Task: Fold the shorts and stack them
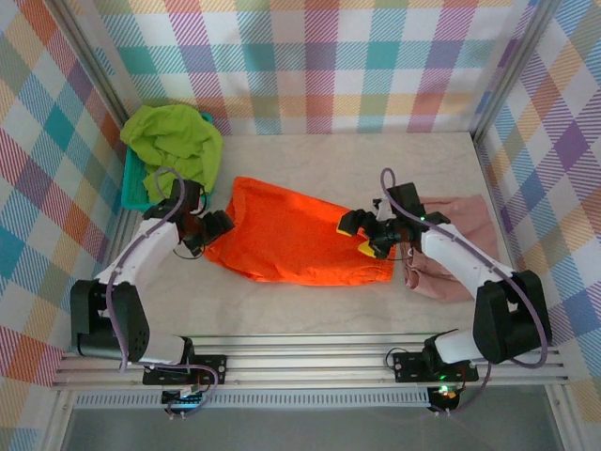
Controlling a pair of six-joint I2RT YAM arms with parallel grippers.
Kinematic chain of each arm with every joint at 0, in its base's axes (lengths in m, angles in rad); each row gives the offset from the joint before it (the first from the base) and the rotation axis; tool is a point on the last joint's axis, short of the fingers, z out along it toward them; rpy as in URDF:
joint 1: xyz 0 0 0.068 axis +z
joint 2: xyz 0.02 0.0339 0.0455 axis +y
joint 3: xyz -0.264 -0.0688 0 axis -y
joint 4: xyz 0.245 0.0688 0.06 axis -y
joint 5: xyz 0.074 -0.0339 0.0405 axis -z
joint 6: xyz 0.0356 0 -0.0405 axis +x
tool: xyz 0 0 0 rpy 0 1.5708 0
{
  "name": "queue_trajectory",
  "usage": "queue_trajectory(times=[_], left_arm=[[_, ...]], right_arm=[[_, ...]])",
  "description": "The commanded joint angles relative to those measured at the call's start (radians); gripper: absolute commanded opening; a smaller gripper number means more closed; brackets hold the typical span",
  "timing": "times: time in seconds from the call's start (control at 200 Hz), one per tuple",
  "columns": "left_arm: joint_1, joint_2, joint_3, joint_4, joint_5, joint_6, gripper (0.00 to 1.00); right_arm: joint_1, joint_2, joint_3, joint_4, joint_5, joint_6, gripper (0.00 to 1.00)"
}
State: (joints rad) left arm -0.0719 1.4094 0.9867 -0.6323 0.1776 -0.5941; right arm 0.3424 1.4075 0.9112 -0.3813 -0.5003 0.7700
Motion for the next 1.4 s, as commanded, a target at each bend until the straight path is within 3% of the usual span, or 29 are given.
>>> queue_trajectory(times=[0.0,0.1,0.425,0.83,1.145,1.315,1.395], left_arm=[[0.055,-0.008,-0.027,0.113,0.102,-0.108,0.72],[0.066,0.015,-0.02,0.089,0.074,-0.188,0.64],[0.127,0.083,-0.041,0.126,0.191,-0.479,0.66],[0.129,0.245,0.115,-0.102,0.266,-0.551,0.55],[0.129,0.343,0.154,-0.119,0.304,-0.556,0.44],[0.128,0.359,0.167,-0.137,0.289,-0.558,0.23],[0.137,0.359,0.163,-0.154,0.279,-0.551,0.07]], right_arm=[[0.023,0.017,-0.019,0.067,-0.017,0.005,0.9],[0.029,0.025,-0.029,0.076,-0.011,0.004,0.9],[0.028,0.019,-0.035,0.073,0.002,-0.008,0.9],[0.029,0.031,-0.048,0.084,0.009,-0.004,0.9],[0.029,0.033,-0.057,0.092,0.005,0.003,0.89],[0.029,0.031,-0.063,0.092,0.011,0.002,0.89],[0.029,0.03,-0.067,0.088,0.017,0.0,0.89]])
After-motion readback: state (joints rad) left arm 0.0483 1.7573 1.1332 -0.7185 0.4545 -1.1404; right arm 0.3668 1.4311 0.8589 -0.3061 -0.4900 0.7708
